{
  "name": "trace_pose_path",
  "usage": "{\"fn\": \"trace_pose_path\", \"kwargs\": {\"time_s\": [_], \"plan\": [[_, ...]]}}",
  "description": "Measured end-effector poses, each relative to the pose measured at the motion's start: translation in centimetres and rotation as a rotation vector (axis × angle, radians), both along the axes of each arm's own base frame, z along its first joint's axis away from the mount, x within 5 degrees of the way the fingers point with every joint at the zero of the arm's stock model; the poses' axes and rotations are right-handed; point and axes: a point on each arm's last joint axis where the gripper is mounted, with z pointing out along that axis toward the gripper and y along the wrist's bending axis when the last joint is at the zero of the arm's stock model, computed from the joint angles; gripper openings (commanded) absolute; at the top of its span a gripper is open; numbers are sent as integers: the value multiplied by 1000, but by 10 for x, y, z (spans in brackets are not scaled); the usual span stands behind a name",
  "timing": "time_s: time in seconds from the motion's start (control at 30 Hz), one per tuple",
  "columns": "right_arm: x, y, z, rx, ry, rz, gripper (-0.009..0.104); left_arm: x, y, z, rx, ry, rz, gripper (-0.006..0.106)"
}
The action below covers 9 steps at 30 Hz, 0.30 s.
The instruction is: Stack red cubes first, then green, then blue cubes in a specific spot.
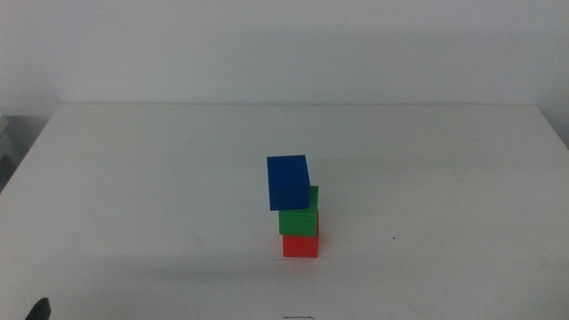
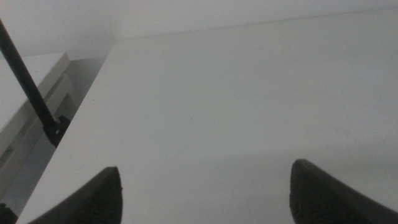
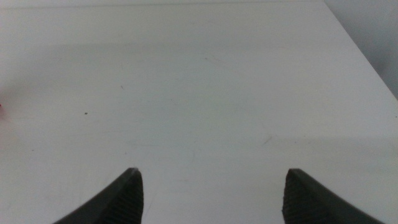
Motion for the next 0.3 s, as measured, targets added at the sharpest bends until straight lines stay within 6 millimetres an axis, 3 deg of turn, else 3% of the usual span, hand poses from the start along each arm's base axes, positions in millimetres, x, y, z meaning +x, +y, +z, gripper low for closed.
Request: {"fn": "trace_pose_path", "kwargs": {"time_s": [0.3], "plan": [[0, 1, 4, 4, -61, 7, 57, 1, 0, 3, 1, -35, 4, 90]]}}
